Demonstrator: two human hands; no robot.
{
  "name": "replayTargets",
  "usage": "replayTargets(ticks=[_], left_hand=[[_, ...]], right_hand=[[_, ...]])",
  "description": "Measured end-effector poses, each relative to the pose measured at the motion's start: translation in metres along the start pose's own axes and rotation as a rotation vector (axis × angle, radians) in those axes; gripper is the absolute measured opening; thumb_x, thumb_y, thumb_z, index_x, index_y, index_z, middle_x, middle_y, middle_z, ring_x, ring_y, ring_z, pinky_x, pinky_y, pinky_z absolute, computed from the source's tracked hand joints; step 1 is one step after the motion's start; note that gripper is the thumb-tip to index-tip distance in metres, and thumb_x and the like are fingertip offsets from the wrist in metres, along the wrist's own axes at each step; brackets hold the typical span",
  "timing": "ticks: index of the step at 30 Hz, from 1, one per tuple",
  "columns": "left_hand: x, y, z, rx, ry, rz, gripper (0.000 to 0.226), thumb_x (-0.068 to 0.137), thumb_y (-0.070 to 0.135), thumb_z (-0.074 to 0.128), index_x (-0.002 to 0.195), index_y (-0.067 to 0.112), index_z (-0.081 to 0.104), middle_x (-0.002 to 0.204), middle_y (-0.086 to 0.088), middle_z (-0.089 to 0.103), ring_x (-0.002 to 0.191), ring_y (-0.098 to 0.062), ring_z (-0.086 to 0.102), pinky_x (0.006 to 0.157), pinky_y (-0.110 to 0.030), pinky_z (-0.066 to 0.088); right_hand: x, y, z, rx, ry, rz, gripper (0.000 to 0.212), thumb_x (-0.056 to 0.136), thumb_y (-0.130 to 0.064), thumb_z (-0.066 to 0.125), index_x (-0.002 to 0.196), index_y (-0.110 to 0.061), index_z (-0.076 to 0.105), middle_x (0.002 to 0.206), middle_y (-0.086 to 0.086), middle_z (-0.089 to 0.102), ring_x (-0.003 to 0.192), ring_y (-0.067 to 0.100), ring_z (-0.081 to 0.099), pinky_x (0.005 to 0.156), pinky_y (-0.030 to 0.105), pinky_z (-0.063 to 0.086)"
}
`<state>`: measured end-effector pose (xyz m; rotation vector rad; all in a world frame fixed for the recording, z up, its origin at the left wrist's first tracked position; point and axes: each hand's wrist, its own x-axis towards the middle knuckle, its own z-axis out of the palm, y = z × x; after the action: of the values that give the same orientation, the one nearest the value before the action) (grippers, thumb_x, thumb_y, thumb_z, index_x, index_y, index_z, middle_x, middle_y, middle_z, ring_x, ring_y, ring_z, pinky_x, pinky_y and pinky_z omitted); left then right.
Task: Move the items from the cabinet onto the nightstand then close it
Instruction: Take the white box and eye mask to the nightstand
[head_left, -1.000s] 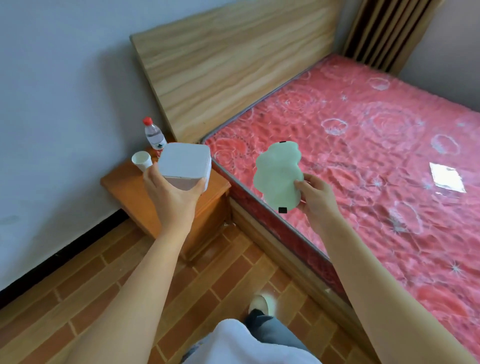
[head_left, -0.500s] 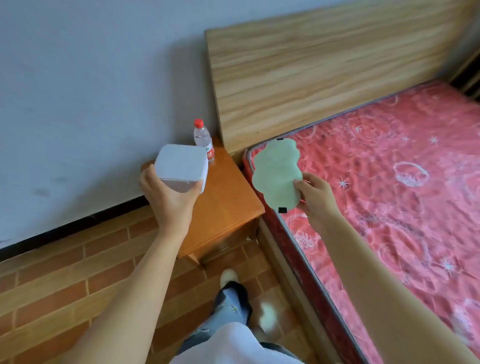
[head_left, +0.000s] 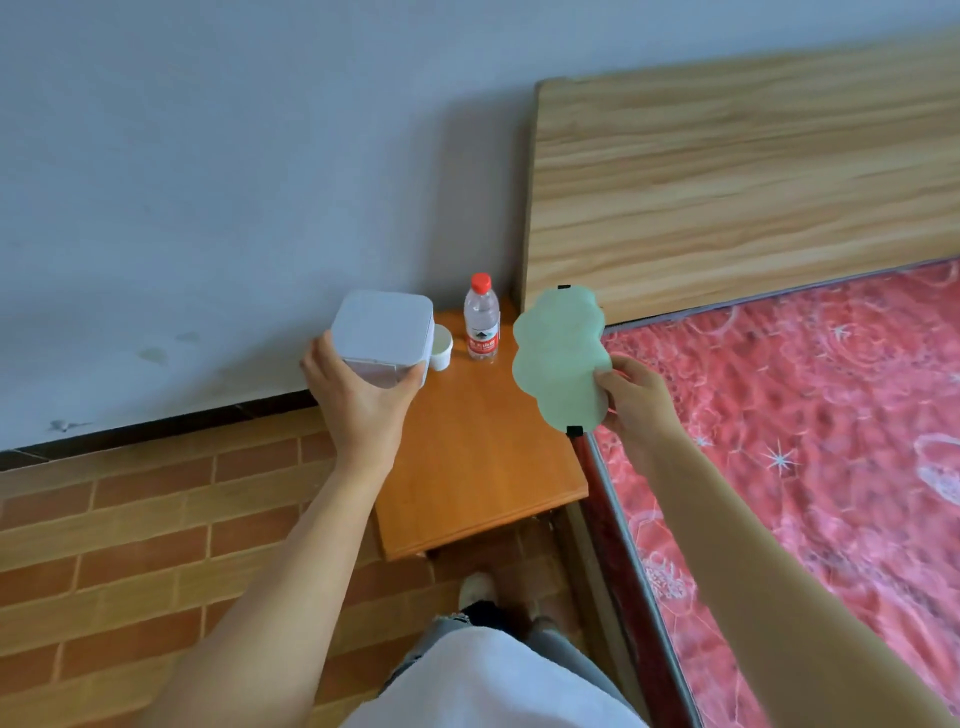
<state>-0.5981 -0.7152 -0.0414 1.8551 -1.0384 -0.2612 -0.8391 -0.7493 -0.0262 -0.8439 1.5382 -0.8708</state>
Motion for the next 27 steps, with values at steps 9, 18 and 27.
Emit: replayTargets(ticks=[9,18,27], left_hand=[[-0.008,-0.016,0.022,0.028,0.024,-0.123,0.095,0.060,0.031,0.083,0.134,0.003,0.031,0.134,-0.017,0.034,0.125,-0.027,0.036,0.103,-0.043,0.041],[-0.047,-0.069,0.090,0.106,-0.068,-0.217,0.092,0.064,0.031,0.082,0.135,0.008,0.029,0.137,-0.013,0.030,0.127,-0.022,0.033,0.097,-0.034,0.046],[-0.063,-0.144,0.172,0.170,-0.117,-0.296,0.094,0.064,0.036,0.081,0.136,0.007,0.028,0.139,-0.015,0.031,0.127,-0.027,0.036,0.097,-0.037,0.047]], right_hand=[[0.030,0.007,0.006,-0.084,-0.115,0.041,0.021,0.093,-0.004,0.040,0.110,-0.006,0.052,0.093,0.002,0.059,0.088,0.020,0.060,0.080,0.041,0.053],[0.097,0.068,0.006,-0.323,-0.191,0.136,0.025,0.089,0.002,0.038,0.088,-0.012,0.059,0.081,0.001,0.060,0.076,0.018,0.060,0.085,0.049,0.053],[0.167,0.149,0.028,-0.359,-0.230,0.221,0.020,0.090,-0.003,0.039,0.103,-0.008,0.053,0.115,0.018,0.059,0.102,0.031,0.060,0.086,0.049,0.054]])
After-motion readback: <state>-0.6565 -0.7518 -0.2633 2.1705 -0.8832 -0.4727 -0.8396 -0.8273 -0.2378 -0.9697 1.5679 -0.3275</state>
